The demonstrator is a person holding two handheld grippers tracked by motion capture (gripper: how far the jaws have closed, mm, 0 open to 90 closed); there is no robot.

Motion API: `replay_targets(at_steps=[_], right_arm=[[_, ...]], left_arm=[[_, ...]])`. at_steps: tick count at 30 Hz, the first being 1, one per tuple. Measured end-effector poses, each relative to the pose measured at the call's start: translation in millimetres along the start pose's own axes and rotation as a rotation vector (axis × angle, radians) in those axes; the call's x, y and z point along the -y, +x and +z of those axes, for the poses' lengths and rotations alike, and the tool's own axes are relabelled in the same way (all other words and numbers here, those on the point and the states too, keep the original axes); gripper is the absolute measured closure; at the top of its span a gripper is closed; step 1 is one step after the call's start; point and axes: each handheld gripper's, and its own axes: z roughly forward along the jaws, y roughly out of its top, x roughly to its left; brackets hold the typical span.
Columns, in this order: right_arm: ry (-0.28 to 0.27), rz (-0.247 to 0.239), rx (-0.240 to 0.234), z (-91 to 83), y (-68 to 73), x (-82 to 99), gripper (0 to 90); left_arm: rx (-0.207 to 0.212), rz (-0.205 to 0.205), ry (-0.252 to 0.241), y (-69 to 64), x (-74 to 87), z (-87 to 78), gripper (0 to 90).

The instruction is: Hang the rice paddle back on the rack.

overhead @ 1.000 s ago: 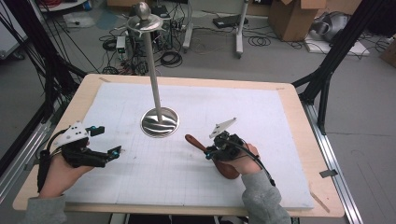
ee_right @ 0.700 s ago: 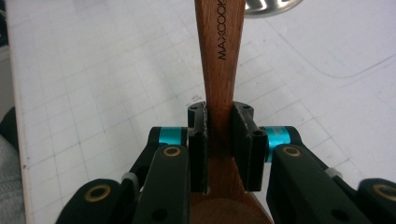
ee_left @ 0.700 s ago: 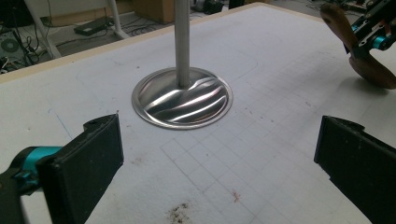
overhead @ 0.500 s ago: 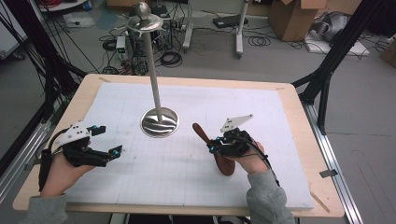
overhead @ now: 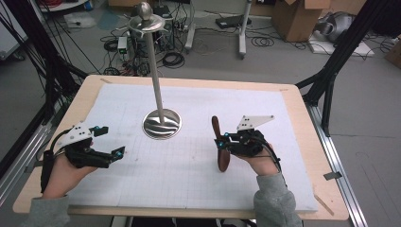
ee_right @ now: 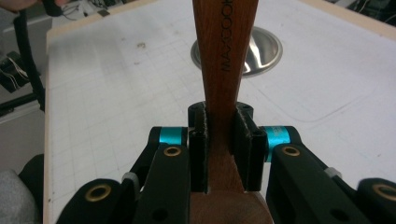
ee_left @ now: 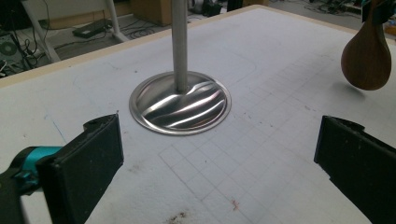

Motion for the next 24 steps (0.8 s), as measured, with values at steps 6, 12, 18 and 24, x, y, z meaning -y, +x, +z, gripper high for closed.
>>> replay_targets(at_steps=[6,12,18,24], right_arm=[[-0.073,-0.044,0.035,-8.2,5.2,-3.6,77.4],[-0.147,-0.087,0.063,-17.2,16.9,-12.5,77.4],[-0.177,-0.077,0.035,-18.7,16.8,-14.8,77.5],[-0.183,-0.054,0.033,-18.2,13.8,-15.4,77.5]], left_arm=[[0.005,0.004,0.003,0.4,-0.3,1.5,1.8],[0.002,0.005,-0.008,-0.9,-1.3,-2.4,1.8],[-0.007,0.001,-0.008,-1.2,-0.3,-4.6,1.8],[-0.010,-0.006,-0.005,1.2,1.9,-5.5,1.8]])
